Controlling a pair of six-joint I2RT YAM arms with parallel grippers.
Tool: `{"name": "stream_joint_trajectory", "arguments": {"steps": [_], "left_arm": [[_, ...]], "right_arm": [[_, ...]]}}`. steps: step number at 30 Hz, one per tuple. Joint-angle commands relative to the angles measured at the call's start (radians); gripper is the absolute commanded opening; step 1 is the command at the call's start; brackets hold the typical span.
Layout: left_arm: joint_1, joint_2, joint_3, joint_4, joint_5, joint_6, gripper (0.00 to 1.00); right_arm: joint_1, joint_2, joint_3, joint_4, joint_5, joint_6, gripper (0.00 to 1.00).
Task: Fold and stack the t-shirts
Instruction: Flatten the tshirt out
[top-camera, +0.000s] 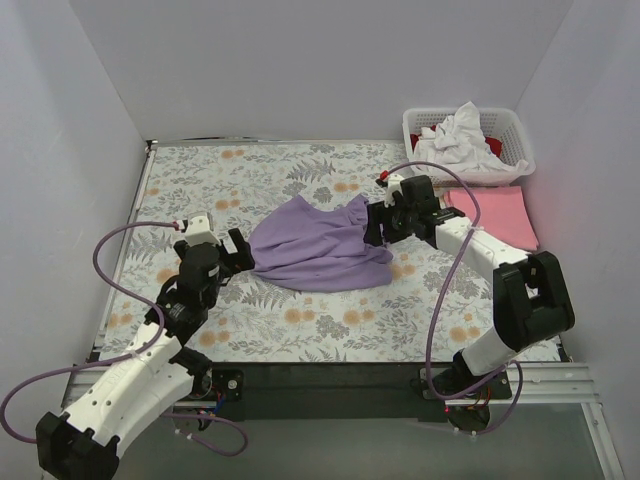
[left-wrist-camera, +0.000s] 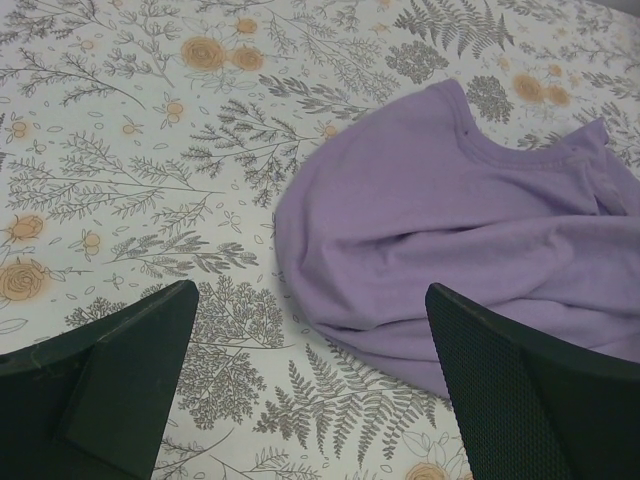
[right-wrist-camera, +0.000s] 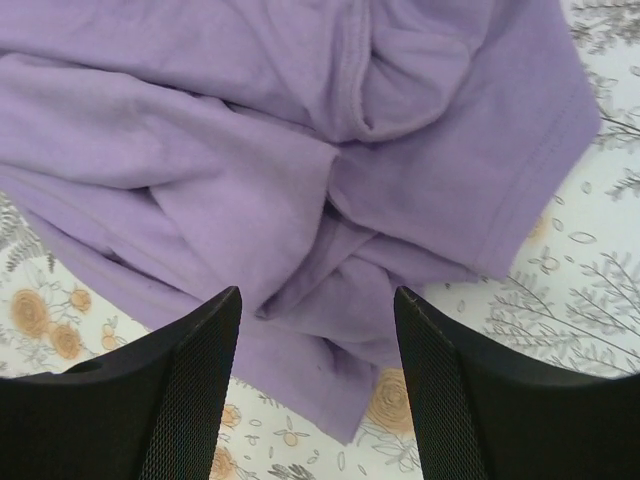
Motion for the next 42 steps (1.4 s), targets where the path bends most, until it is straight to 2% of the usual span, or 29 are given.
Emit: {"name": "stream_joint_trajectory", "arguments": {"steps": [1, 12, 16, 17, 19, 20, 23, 29, 33, 38, 42], "left_arm": [[0.007, 0.013, 0.012, 0.012, 0.014, 0.015, 0.97], [0.007, 0.022, 0.011, 0.011, 0.014, 0.018, 0.97], [0.007, 0.022, 0.012, 0.011, 0.014, 0.018, 0.98], [0.007, 0.021, 0.011, 0.011, 0.012, 0.018, 0.97], [0.007, 0.019, 0.011, 0.012, 0.011, 0.018, 0.97], [0.007, 0.016, 0.011, 0.012, 0.008, 0.018, 0.97], [0.007, 0.008, 0.011, 0.009, 0.005, 0.018, 0.97], [0.007, -0.019, 0.011, 0.008, -0.034, 0.009, 0.97], [0.007, -0.048, 0.008, 0.000, -0.076, -0.002, 0.97], [0.006, -0.099, 0.001, -0.002, -0.112, -0.011, 0.97], [0.007, -0.105, -0.002, -0.002, -0.119, -0.013, 0.97]], "right_arm": [[0.002, 0.025, -0.006, 0.122, -0.134, 0.027, 0.69], [0.003, 0.166, 0.036, 0.161, -0.231, 0.069, 0.63], [0.008, 0.192, 0.091, 0.159, -0.315, 0.074, 0.44], [0.011, 0.195, 0.102, 0.158, -0.326, 0.072, 0.35], [0.023, 0.185, 0.131, 0.158, -0.344, 0.077, 0.25], [0.029, 0.177, 0.145, 0.156, -0.346, 0.080, 0.15], [0.057, 0.143, 0.215, 0.133, -0.355, 0.084, 0.01], [0.198, 0.088, 0.391, 0.054, -0.373, 0.097, 0.01], [0.322, 0.065, 0.409, 0.044, -0.363, 0.103, 0.01], [0.448, 0.033, 0.335, 0.031, -0.404, 0.132, 0.01], [0.502, -0.039, 0.191, 0.012, -0.395, 0.143, 0.01]]}}
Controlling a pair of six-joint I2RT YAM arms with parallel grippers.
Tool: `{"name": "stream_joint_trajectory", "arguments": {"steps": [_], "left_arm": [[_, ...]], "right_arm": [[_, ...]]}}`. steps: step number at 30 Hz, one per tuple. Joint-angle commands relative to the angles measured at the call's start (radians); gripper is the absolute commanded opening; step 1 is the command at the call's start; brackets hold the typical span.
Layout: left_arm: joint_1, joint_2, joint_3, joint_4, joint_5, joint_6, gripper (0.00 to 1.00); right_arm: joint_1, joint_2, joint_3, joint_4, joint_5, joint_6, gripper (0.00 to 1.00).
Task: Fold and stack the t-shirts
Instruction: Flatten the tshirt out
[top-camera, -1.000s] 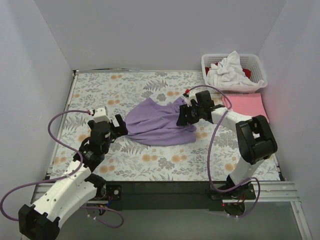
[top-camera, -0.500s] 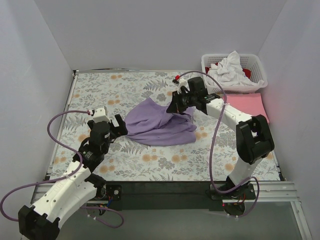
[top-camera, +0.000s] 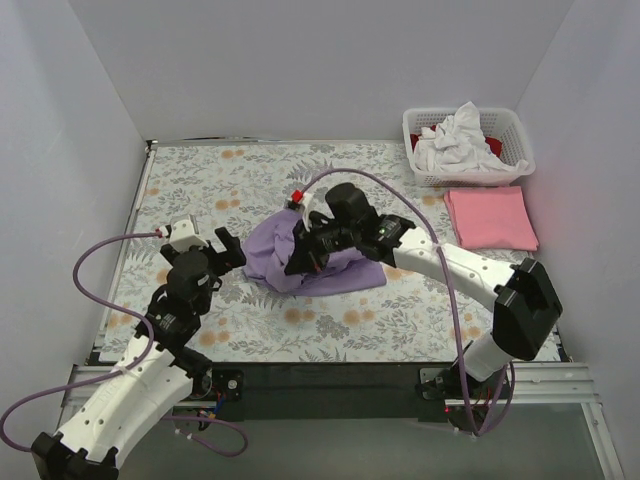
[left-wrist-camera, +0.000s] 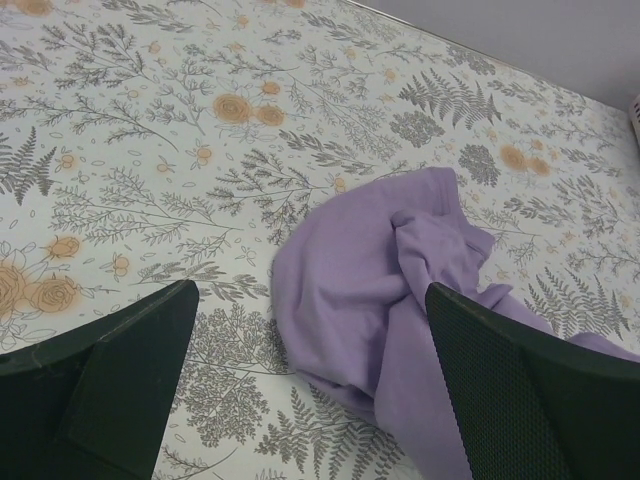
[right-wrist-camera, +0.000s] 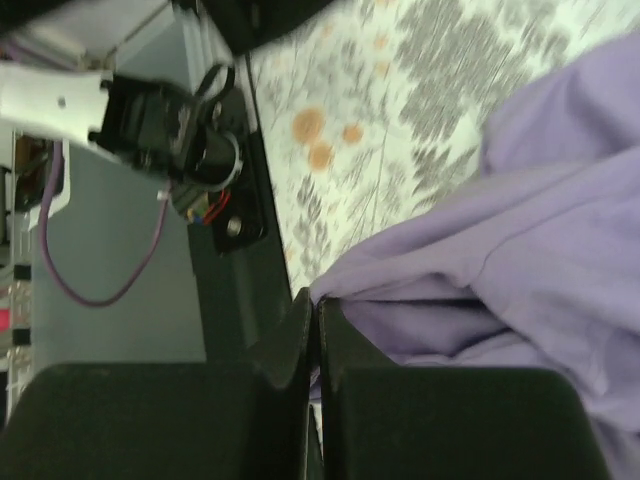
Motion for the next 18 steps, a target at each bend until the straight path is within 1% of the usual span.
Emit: {"name": "stream_joint_trajectory", "arguments": {"steps": [1, 2, 3, 4, 5, 7, 8, 11, 12, 13, 14, 16, 17, 18], "left_arm": [[0.007, -0.005, 0.000, -0.001, -0.041, -0.002, 0.97], [0.007, 0.001, 0.001, -0.001, -0.038, -0.002, 0.97], [0.006, 0.003, 0.001, -0.003, -0.035, -0.002, 0.97], [0.007, 0.009, 0.001, -0.004, -0.033, -0.007, 0.97], [0.007, 0.012, 0.004, -0.009, -0.026, -0.013, 0.97], [0.007, 0.022, 0.008, -0.012, -0.016, -0.019, 0.97], [0.007, 0.027, 0.009, -0.012, -0.015, -0.028, 0.97], [0.007, 0.067, 0.021, -0.012, 0.013, -0.045, 0.97], [0.007, 0.082, 0.026, -0.017, 0.034, -0.053, 0.97], [0.007, 0.114, 0.032, -0.021, 0.045, -0.059, 0.97], [0.007, 0.131, 0.043, -0.026, 0.060, -0.065, 0.97], [0.007, 0.183, 0.057, -0.029, 0.112, -0.082, 0.97], [0.007, 0.202, 0.063, -0.027, 0.134, -0.086, 0.97], [0.007, 0.220, 0.080, -0.029, 0.154, -0.091, 0.97]], "right_arm": [[0.026, -0.108, -0.141, -0.047, -0.018, 0.022, 0.01], [0.029, -0.133, -0.170, -0.064, -0.012, 0.021, 0.01], [0.029, -0.163, -0.199, -0.081, 0.028, 0.013, 0.01], [0.029, -0.226, -0.232, -0.136, 0.060, 0.009, 0.01], [0.029, -0.255, -0.284, -0.170, 0.126, 0.001, 0.01], [0.029, -0.326, -0.342, -0.243, 0.169, -0.011, 0.01], [0.029, -0.344, -0.411, -0.294, 0.185, -0.013, 0.01], [0.029, -0.423, -0.524, -0.360, 0.206, 0.031, 0.01], [0.029, -0.446, -0.599, -0.363, 0.241, 0.057, 0.01], [0.027, -0.484, -0.638, -0.370, 0.257, 0.100, 0.01], [0.027, -0.498, -0.664, -0.380, 0.277, 0.117, 0.07], [0.027, -0.521, -0.706, -0.379, 0.275, 0.139, 0.28], [0.027, -0.523, -0.706, -0.379, 0.278, 0.137, 0.43], [0.027, -0.524, -0.698, -0.376, 0.295, 0.134, 0.47]]}}
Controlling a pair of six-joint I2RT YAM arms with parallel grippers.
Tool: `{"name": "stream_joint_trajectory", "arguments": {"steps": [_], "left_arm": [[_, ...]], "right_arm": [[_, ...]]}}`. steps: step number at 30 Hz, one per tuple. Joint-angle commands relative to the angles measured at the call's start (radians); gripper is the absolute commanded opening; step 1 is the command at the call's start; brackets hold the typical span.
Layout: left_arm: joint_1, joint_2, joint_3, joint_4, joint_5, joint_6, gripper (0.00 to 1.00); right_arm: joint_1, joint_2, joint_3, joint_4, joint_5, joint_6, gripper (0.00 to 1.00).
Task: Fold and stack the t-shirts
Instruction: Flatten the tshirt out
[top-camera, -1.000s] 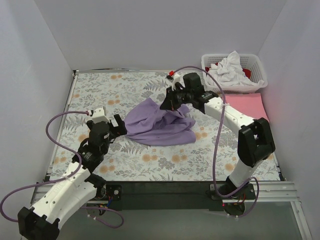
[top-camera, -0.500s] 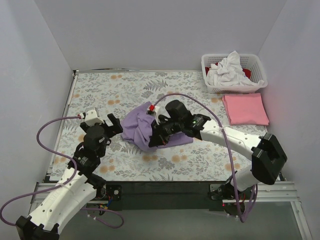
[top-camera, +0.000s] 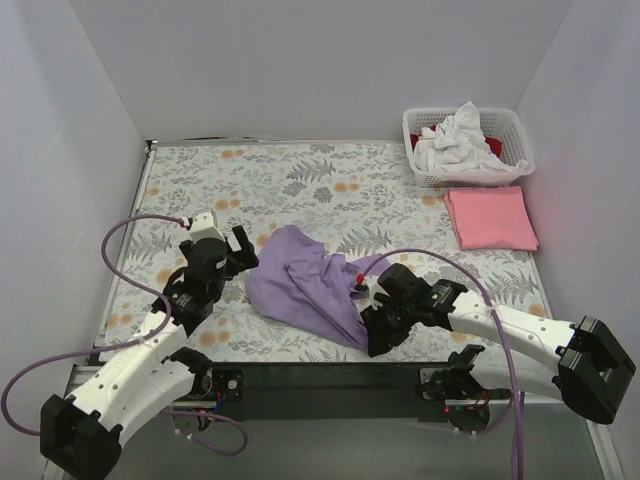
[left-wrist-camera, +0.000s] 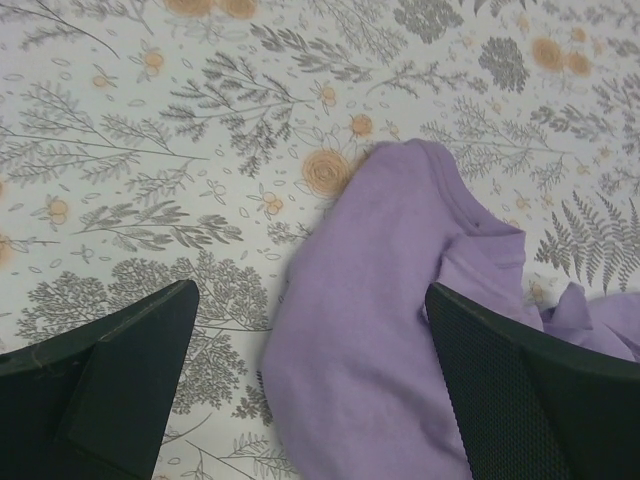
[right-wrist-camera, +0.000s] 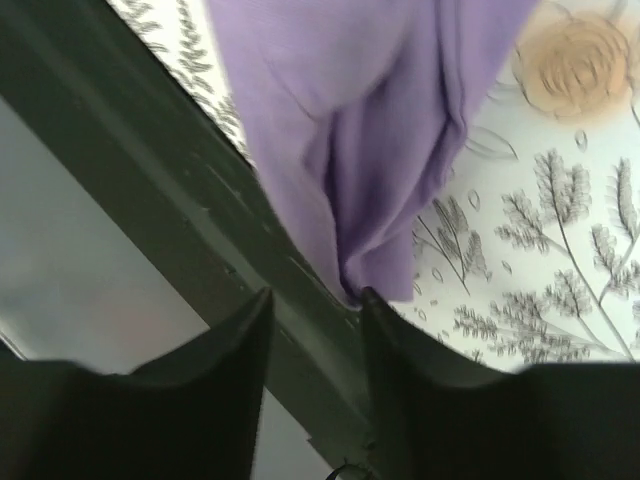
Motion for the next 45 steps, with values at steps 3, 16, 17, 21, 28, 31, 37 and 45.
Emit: {"name": "stream_joint_trajectory", "arguments": {"steps": [3, 16, 17, 21, 28, 31, 37, 45], "left_arm": [[0.007, 0.115, 0.110, -0.015, 0.190, -0.042, 0.97], [-0.066, 0.622, 0.409, -0.130, 0.448, -0.110, 0.95], [-0.083, 0.645, 0.440, -0.142, 0.448, -0.111, 0.94], [-0.129, 0.730, 0.495, -0.155, 0.428, -0.116, 0.88], [-0.166, 0.836, 0.515, -0.190, 0.365, -0.120, 0.76], [-0.174, 0.837, 0.485, -0.181, 0.367, -0.140, 0.60], [-0.165, 0.811, 0.466, -0.130, 0.286, -0.124, 0.05], [0.053, 0.739, 0.778, -0.191, 0.214, 0.043, 0.00]], "right_arm": [[-0.003, -0.033, 0.066, -0.013, 0.162, 0.035, 0.60], [-0.403, 0.016, 0.083, 0.227, 0.064, -0.022, 0.68], [-0.432, 0.023, 0.078, 0.261, 0.045, -0.022, 0.68], [-0.469, 0.073, 0.052, 0.344, 0.003, -0.008, 0.68], [-0.486, 0.218, 0.049, 0.450, -0.028, 0.015, 0.70], [-0.486, 0.286, 0.053, 0.502, -0.072, 0.024, 0.70], [-0.486, 0.425, 0.105, 0.573, -0.129, 0.021, 0.21], [-0.572, 0.413, 0.442, 0.480, -0.089, -0.014, 0.01]]}}
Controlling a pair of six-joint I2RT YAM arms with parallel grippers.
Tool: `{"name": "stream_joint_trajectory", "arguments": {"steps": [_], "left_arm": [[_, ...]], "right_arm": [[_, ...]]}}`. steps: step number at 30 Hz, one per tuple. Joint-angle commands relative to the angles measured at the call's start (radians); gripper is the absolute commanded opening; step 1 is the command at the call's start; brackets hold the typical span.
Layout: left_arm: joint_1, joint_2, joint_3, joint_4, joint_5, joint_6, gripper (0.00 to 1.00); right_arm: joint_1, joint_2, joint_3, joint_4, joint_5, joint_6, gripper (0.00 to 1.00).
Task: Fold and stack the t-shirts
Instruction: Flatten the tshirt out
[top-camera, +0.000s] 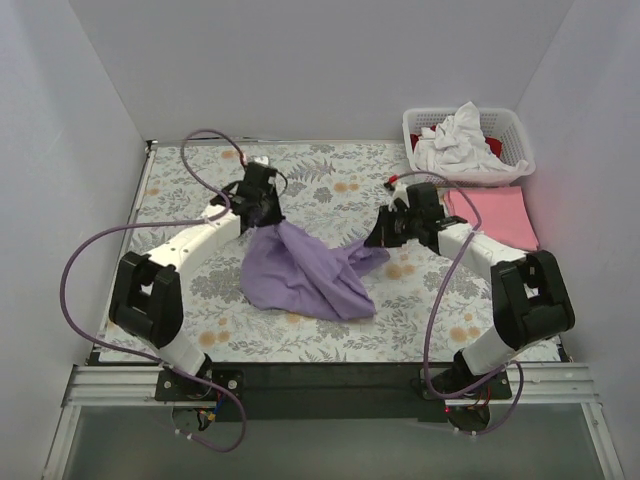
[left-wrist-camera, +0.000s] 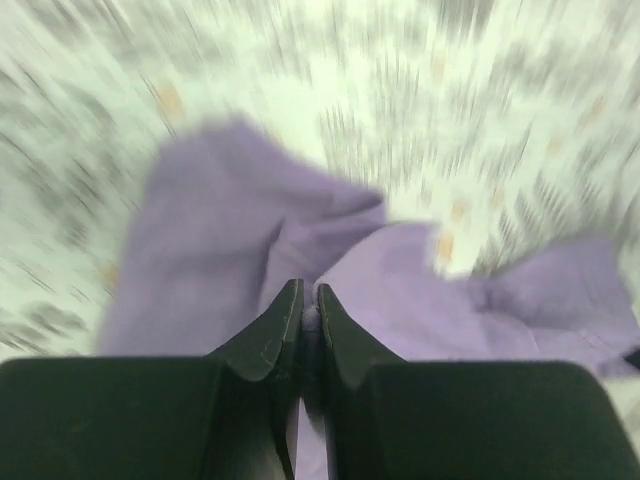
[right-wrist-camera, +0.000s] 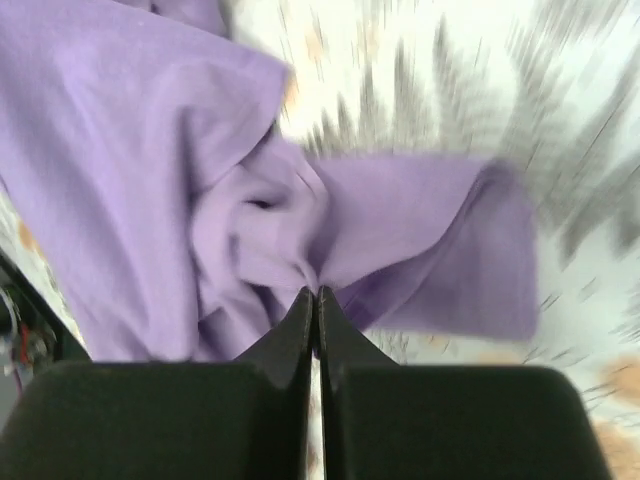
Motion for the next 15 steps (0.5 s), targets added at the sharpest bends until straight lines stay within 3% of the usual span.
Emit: {"name": "stream_joint_trajectory", "arguments": {"steps": [1, 5, 11, 12, 13, 14, 15], "left_arm": [[0.084, -0.136, 0.204, -0.002, -0.131, 0.106, 0.00], [0.086, -0.278, 0.263, -0.019, -0.185, 0.123, 0.00], [0.084, -0.661, -0.046, 0.007, -0.280, -0.019, 0.00], [0.086, -0.729, -0.150, 0.007, -0.295, -0.047, 0.00], [0.084, -0.839, -0.200, 0.004, -0.305, -0.097, 0.00], [0.086, -0.902, -0.244, -0.003, -0.311, -0.130, 0.02], [0.086, -0.953, -0.293, -0.014, -0.314, -0.157, 0.08]], "right_arm": [[-0.050, -0.085, 0.217, -0.015, 0.008, -0.034, 0.01], [-0.094, -0.147, 0.365, -0.136, 0.054, -0.105, 0.01], [-0.137, -0.316, 0.276, -0.204, 0.194, -0.147, 0.02], [-0.139, -0.338, 0.248, -0.204, 0.211, -0.142, 0.07], [-0.147, -0.358, 0.195, -0.215, 0.231, -0.136, 0.21], [-0.148, -0.391, 0.172, -0.222, 0.278, -0.130, 0.30], [-0.148, -0.407, 0.144, -0.230, 0.298, -0.113, 0.39]]}}
